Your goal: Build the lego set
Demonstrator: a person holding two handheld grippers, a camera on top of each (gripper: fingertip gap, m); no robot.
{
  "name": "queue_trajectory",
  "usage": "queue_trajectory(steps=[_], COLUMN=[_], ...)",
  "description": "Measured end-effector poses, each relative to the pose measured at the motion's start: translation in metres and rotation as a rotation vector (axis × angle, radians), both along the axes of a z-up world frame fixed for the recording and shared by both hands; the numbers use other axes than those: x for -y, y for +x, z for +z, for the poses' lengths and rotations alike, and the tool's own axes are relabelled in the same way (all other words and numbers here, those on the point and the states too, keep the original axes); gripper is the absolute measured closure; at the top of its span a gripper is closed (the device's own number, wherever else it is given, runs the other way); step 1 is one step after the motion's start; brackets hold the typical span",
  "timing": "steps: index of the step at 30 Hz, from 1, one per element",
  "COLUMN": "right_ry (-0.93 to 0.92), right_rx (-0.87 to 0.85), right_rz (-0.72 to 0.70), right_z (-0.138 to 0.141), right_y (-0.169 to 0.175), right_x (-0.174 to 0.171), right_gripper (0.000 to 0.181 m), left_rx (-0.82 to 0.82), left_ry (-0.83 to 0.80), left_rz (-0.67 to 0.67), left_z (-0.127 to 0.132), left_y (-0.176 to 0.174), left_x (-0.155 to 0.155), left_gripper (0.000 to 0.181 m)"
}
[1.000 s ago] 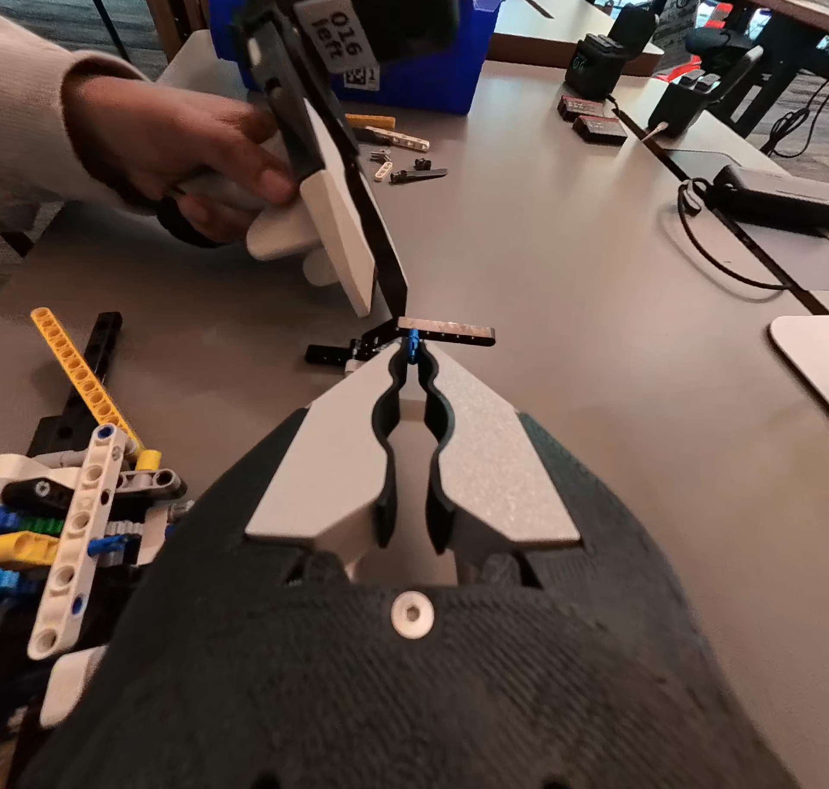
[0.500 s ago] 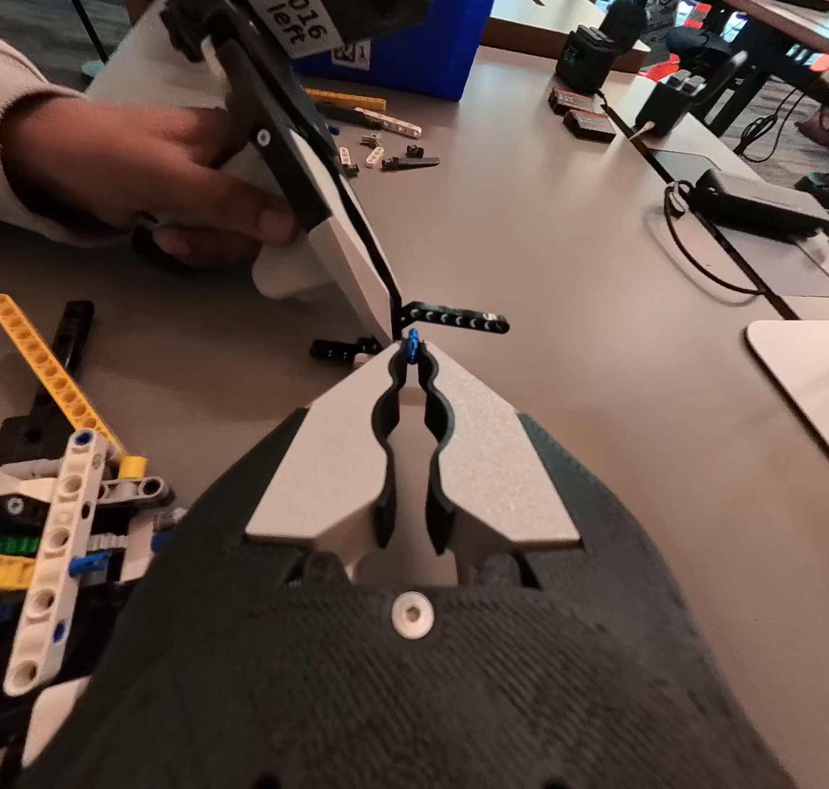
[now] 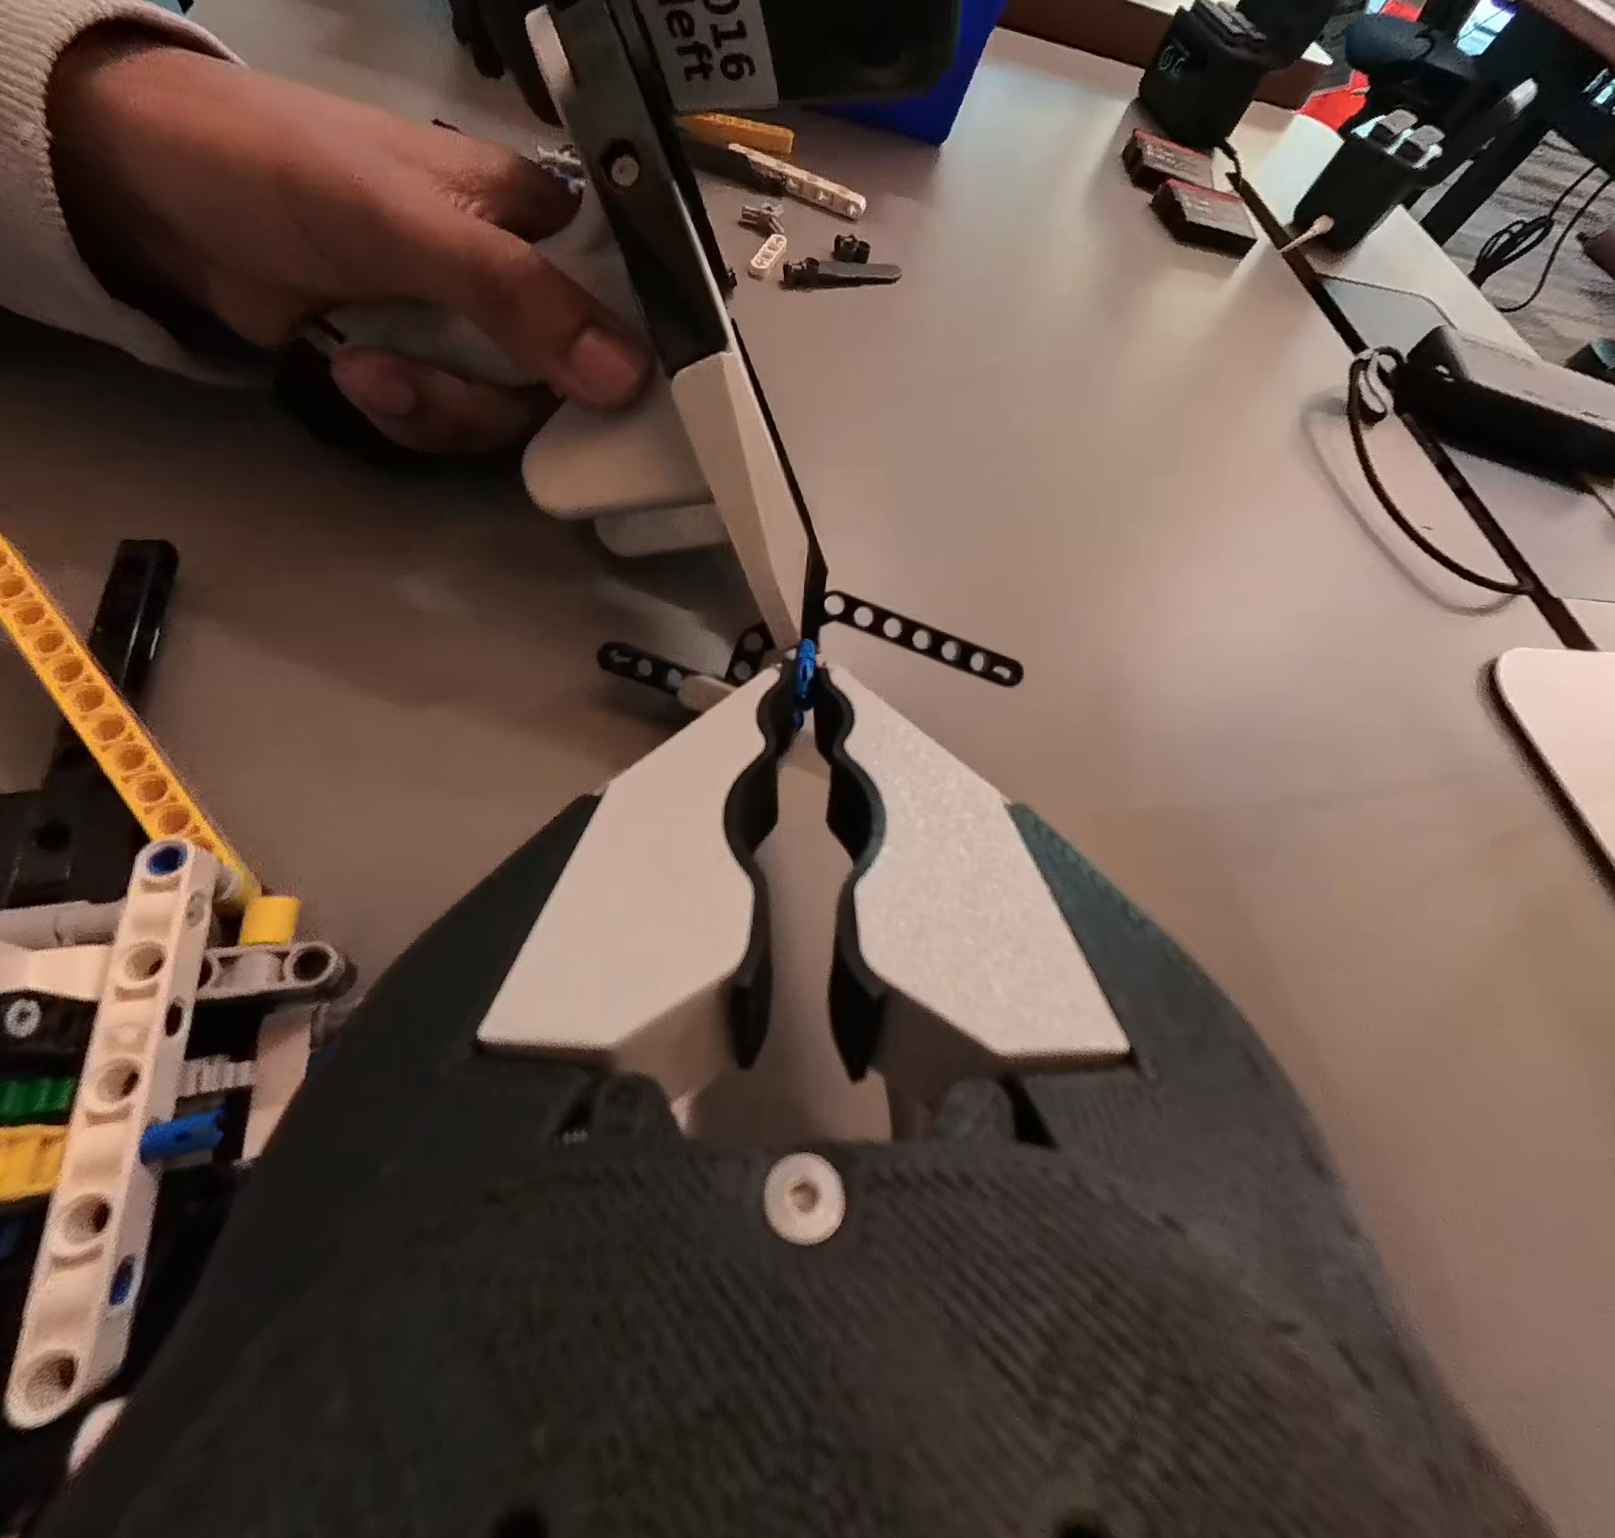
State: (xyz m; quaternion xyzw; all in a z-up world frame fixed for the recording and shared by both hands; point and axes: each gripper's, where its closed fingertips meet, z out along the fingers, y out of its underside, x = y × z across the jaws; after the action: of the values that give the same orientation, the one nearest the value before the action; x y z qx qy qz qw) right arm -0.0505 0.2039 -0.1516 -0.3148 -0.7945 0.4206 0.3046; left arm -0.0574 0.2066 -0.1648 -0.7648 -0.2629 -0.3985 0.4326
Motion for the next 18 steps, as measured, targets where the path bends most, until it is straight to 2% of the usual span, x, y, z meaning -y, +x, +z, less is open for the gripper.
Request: queue_trajectory(steps=[3,6,11,18], right_ry=[0.003,0.003,-0.048,-0.01], right_rx=[0.012,0.005,-0.071,-0.024], right_rz=[-0.005,-0.014,-0.062,-0.112], right_z=[-0.002,-0.001,0.019,0.012], right_y=[-0.001,-0.001,-0.003,-0.007], right_x=[0.0,-0.002,-0.009,-0.011], right_gripper=[0.179,0.179,0.179,0.179], left_rx=[-0.007,-0.006,-0.021,-0.178], left_ry=[0.008,0.012,0.034,0.02], left_rz=[-0.01,-0.007,0.025,0.039], left_z=[0.001,0.002,0.005,0.003], left_y=[0.002,0.003,0.0,0.004], left_x=[-0.001,-0.002,-0.005,-0.012], left_gripper=[0.173,0.174,0.174,0.174])
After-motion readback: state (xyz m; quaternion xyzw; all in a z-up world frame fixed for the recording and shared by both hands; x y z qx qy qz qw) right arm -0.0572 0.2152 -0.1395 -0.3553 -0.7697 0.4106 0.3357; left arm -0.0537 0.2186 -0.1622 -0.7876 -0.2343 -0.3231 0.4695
